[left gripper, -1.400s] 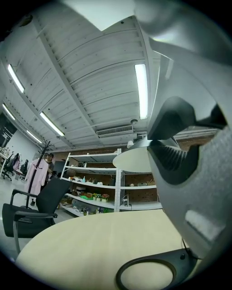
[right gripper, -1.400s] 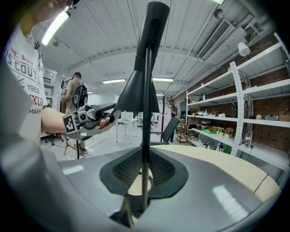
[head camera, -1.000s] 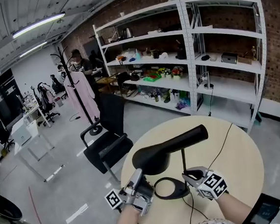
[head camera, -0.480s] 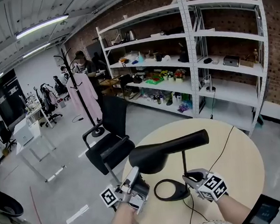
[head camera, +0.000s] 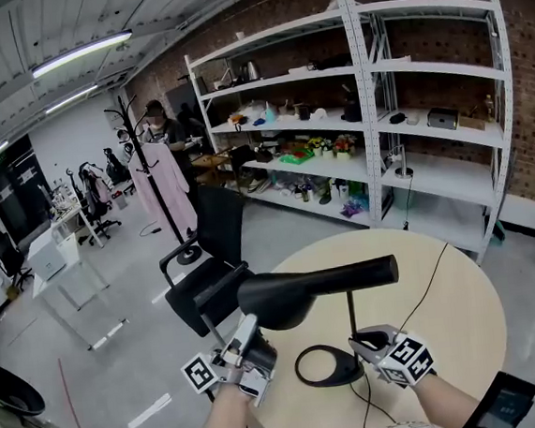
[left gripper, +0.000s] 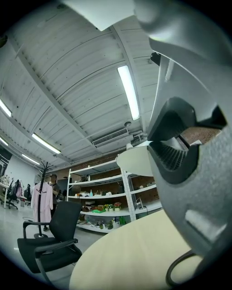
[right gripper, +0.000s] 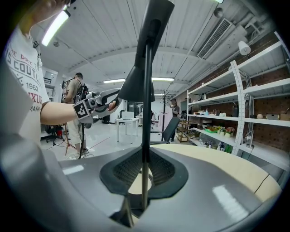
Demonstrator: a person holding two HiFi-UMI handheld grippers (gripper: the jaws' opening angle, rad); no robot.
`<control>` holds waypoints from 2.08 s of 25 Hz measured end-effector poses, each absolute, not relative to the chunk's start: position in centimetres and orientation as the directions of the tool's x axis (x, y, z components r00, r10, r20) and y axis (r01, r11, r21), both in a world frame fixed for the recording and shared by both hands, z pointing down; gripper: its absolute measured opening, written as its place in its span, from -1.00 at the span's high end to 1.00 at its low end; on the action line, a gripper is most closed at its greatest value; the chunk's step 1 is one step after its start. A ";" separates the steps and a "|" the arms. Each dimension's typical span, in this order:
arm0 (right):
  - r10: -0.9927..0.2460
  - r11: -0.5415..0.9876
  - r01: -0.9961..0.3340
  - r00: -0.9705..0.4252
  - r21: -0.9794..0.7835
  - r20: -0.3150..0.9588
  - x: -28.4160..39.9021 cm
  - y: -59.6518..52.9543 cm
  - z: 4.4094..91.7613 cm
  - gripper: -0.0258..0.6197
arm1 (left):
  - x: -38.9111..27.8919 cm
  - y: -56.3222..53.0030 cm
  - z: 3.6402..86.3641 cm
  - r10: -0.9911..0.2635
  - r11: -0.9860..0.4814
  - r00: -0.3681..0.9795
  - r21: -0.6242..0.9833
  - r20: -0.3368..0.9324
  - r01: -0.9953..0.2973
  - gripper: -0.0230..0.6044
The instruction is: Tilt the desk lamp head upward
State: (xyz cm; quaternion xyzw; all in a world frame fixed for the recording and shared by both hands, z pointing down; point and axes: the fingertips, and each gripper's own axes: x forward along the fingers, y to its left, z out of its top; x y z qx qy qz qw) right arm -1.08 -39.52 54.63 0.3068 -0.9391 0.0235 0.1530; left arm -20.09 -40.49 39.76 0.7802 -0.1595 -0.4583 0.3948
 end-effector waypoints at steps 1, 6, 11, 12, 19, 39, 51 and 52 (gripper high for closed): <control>-0.569 0.811 -0.584 -0.765 0.049 0.302 -1.1 -39.5 54.7 0.78 | -20.2 -40.5 39.5 -0.607 -0.642 0.534 0.759 -0.589 0.107 0.85; -0.570 0.810 -0.585 -0.764 0.050 0.301 -1.3 -39.5 54.7 0.78 | -20.6 -40.6 38.7 -0.599 -0.654 0.540 0.750 -0.592 0.098 0.85; -0.569 0.810 -0.585 -0.763 0.049 0.305 -1.3 -39.6 54.7 0.78 | -21.0 -40.8 38.0 -0.596 -0.665 0.539 0.742 -0.595 0.084 0.85; -0.570 0.809 -0.586 -0.763 0.049 0.304 -1.4 -39.6 54.8 0.78 | -21.0 -40.8 37.9 -0.596 -0.668 0.539 0.740 -0.595 0.077 0.85; -0.573 0.806 -0.589 -0.759 0.048 0.309 -1.2 -39.6 55.1 0.78 | -21.2 -40.9 37.1 -0.588 -0.687 0.552 0.725 -0.591 0.045 0.86; -0.592 0.790 -0.611 -0.744 0.042 0.311 -1.2 -39.9 55.1 0.78 | -21.9 -41.4 33.8 -0.569 -0.731 0.551 0.683 -0.610 0.001 0.87; -0.602 0.782 -0.622 -0.735 0.045 0.311 -1.2 -40.0 55.2 0.78 | -21.9 -41.4 31.6 -0.559 -0.753 0.568 0.657 -0.604 -0.042 0.88; -0.604 0.781 -0.623 -0.734 0.045 0.311 -1.2 -40.0 55.1 0.78 | -21.9 -41.4 31.3 -0.556 -0.757 0.569 0.652 -0.606 -0.044 0.88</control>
